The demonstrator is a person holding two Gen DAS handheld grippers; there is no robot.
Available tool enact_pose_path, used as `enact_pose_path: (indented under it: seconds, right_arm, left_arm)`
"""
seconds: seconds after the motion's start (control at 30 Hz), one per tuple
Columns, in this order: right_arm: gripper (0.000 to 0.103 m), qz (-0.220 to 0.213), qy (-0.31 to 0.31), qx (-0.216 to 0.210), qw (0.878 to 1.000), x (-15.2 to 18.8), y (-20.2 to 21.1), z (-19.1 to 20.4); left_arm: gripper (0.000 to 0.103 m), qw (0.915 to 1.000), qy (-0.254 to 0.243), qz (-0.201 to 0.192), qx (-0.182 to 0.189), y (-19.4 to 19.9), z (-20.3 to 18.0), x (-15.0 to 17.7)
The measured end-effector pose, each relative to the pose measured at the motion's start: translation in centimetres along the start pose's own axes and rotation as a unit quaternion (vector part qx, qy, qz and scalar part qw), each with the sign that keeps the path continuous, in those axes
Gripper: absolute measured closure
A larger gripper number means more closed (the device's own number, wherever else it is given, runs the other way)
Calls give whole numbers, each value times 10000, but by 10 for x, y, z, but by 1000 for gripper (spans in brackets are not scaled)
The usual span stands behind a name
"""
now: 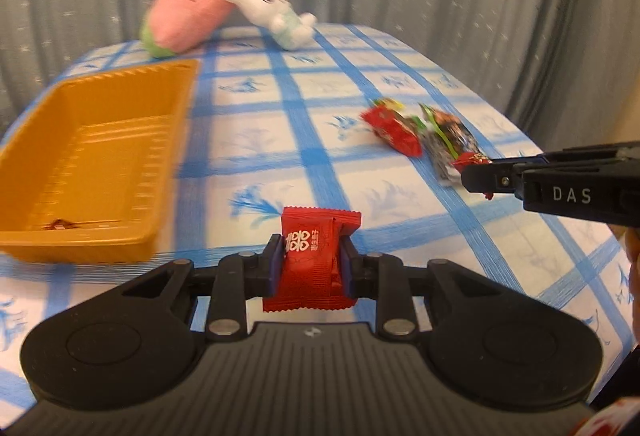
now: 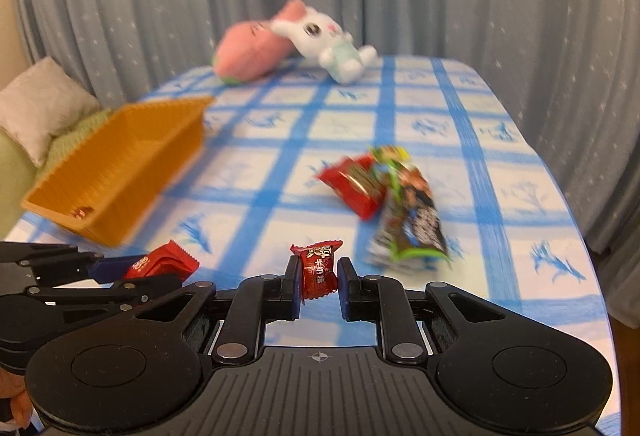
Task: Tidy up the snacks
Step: 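Move both candies over the orange tray and open both tools to drop them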
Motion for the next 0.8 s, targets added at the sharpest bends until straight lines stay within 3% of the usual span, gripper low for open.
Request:
enact_pose_path:
  seconds: [0.3,0.5,0.8]
  right_arm:
    - [85,-466,164,-566,9972,-32,-6,62]
    - [85,-523,233,-969,9936,-45,-19,107]
    - [85,-516,611,-1375,9873,-50,-47,165]
  left_arm:
    - [78,9973,211,-332,-616,39,58,-29]
    - [78,9940,343,-361,-978,52,102,-34]
    - [78,9902,486,-409,-1240,56,154,-43]
Point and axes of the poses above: each gripper's, at about its wrist camera, not at the fingertips, and y roughly against the way its jaws point, z to its left, x to its underside, the point moved 10 cm from there along -y, roughly the way its jaws point, and after that the axes turned 13 degrees about -z, right-handed, at the moved point
